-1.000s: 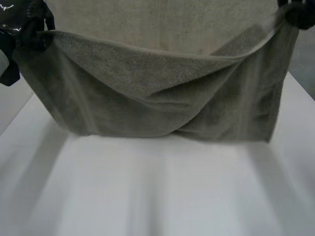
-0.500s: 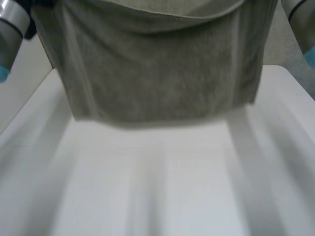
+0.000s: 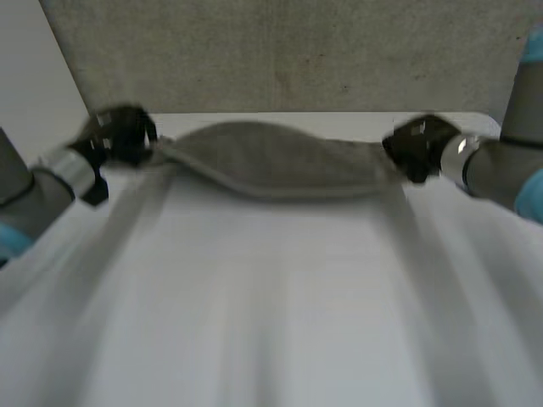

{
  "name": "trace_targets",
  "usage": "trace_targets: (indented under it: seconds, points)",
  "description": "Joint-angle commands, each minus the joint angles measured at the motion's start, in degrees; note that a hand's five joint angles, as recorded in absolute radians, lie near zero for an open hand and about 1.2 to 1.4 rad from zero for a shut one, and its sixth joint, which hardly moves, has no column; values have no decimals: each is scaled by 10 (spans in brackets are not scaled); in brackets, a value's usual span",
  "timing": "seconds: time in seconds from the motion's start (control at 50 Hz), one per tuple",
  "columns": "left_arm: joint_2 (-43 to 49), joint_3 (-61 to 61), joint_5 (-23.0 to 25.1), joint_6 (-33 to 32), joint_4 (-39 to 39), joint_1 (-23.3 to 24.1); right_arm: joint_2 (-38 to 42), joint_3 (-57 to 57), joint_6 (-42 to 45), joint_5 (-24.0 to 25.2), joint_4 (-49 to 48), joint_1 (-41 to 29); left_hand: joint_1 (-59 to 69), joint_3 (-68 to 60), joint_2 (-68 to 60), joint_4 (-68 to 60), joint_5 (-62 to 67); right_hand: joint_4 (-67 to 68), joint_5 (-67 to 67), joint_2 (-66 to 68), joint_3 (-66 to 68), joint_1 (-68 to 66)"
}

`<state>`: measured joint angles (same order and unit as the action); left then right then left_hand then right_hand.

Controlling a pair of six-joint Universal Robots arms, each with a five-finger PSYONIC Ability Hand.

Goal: Fold the towel.

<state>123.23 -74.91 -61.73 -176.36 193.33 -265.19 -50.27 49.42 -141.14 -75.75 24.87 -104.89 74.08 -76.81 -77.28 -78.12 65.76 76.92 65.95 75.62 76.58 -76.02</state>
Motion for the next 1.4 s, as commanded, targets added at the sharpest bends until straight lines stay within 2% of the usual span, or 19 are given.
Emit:
trace_targets:
  seconds: [0.02,0.04,0.1,0.18,0.34,0.46,0.56,0.66,0.7,0.72,0.76,0.78,0.86,0.88,0.92,0.94,0.98,1.2,1.4]
  points:
    - [-33,-165,45,-151,-7,-31,-97,212,29,25,-84,33,59,-32,-27,-19,42,31,40,44,34,-40]
    - [-55,-195,54,-181,-8,-35,-98,212,29,25,-84,33,59,-32,-27,-19,42,31,40,44,34,-40]
    - [-95,-245,67,-215,-11,-43,-159,270,24,40,-91,47,59,-32,-27,-19,42,31,40,44,34,-40]
    - [-147,-285,77,-215,-22,-61,-258,333,16,66,-89,79,59,-32,-27,-19,42,31,40,44,34,-40]
    - [-267,-357,109,-212,-35,-82,-349,384,13,103,-79,144,59,-32,-27,-19,42,31,40,44,34,-40]
    - [-299,-358,121,-183,-29,-102,-353,373,19,112,-61,179,59,-32,-27,-19,42,31,40,44,34,-40]
    - [-286,-325,121,-173,-16,-117,-293,336,41,104,-46,200,59,-32,-27,-19,42,31,40,44,34,-40]
    - [-217,-276,117,-173,5,-103,-249,297,40,97,-49,195,59,-32,-27,-19,42,31,40,44,34,-40]
    - [-166,-220,112,-172,8,-70,-229,284,26,92,-57,186,59,-32,-27,-19,42,31,40,44,34,-40]
    - [-166,-219,112,-172,8,-70,-229,284,26,92,-57,186,59,-32,-27,-19,42,31,40,44,34,-40]
    - [-112,-158,104,-173,11,-35,-177,235,-18,58,-96,144,59,-32,-27,-19,42,31,40,44,34,-40]
    - [-112,-158,104,-173,11,-35,-177,235,-18,58,-97,144,59,-32,-27,-19,42,31,40,44,34,-40]
    - [-28,-52,72,-173,13,-4,-129,194,-38,7,-135,111,59,-32,-27,-19,42,31,40,44,34,-40]
    - [-28,-52,71,-173,13,-4,-129,194,-38,7,-135,111,59,-32,-27,-19,42,31,40,44,34,-40]
    - [30,24,43,-174,12,13,-93,168,-41,-16,-155,101,59,-32,-27,-19,42,31,40,44,34,-40]
    - [31,24,42,-174,12,13,-92,168,-41,-16,-156,101,59,-32,-27,-19,42,31,40,44,34,-40]
    - [89,99,16,-174,11,27,-76,157,-42,-22,-167,95,59,-32,-27,-19,42,31,40,44,34,-40]
    - [249,301,-30,-174,9,29,53,53,-55,-82,-226,58,59,-32,-27,-19,42,31,40,44,34,-40]
    - [299,352,-35,-175,12,35,128,-13,-53,-115,-242,41,59,-32,-27,-19,42,31,40,44,34,-40]
